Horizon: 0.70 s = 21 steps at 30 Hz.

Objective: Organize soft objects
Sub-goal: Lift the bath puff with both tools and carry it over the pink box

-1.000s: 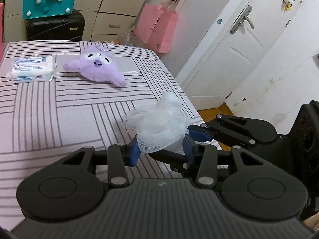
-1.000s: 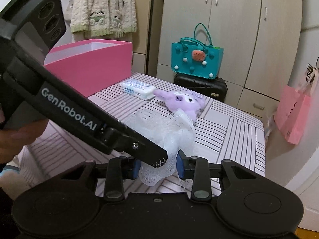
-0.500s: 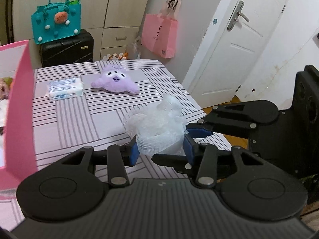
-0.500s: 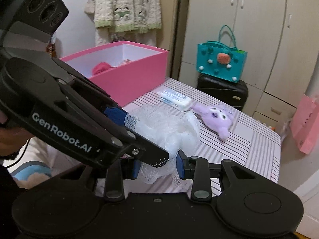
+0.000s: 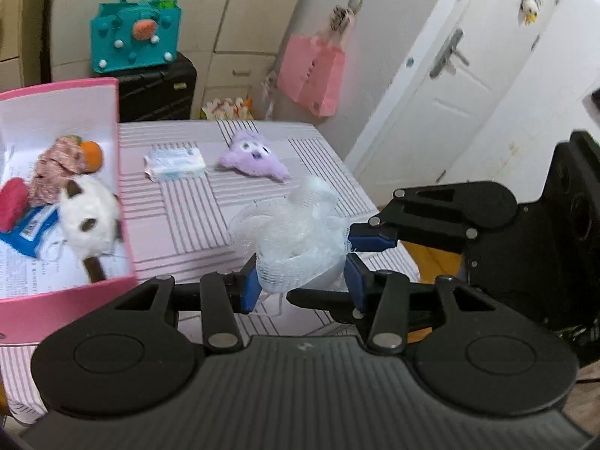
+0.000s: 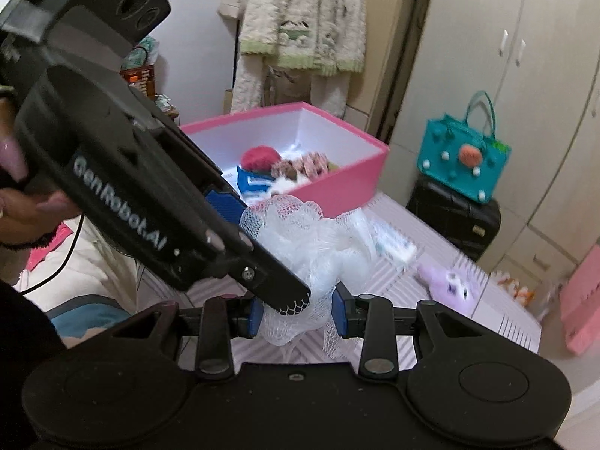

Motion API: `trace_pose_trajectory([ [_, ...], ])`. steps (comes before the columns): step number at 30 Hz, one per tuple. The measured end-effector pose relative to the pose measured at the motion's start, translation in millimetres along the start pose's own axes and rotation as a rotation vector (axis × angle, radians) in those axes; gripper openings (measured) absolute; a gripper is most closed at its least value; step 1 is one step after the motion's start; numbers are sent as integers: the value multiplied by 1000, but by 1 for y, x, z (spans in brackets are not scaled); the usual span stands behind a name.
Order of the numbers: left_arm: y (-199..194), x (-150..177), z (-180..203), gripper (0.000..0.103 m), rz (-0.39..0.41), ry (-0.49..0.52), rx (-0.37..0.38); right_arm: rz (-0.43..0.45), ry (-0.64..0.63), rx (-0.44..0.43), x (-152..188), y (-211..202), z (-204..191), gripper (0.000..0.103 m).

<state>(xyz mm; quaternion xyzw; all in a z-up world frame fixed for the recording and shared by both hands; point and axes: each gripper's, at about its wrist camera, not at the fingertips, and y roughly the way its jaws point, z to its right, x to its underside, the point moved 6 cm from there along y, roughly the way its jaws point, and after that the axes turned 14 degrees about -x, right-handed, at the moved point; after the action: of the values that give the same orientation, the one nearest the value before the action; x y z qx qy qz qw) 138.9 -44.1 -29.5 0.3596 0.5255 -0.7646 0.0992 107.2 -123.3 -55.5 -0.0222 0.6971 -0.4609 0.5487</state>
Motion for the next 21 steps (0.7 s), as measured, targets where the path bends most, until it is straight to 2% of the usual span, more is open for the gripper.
trace_pose_trajectory([
  [5,-23,-4,-27,44,54,-36,-2,32,-66,31,-31,18,-12,41],
  [12,-54,-21,-69,46,184,-47,-108,103,-144,6,-87,39,-22,41],
  [15,-67,-30,-89,47,202,-60,-131,122,-156,-25,-107,47,-26,41],
  [21,-75,-37,-133,48,231,-118,-154,135,-86,-154,-129,80,-20,41],
])
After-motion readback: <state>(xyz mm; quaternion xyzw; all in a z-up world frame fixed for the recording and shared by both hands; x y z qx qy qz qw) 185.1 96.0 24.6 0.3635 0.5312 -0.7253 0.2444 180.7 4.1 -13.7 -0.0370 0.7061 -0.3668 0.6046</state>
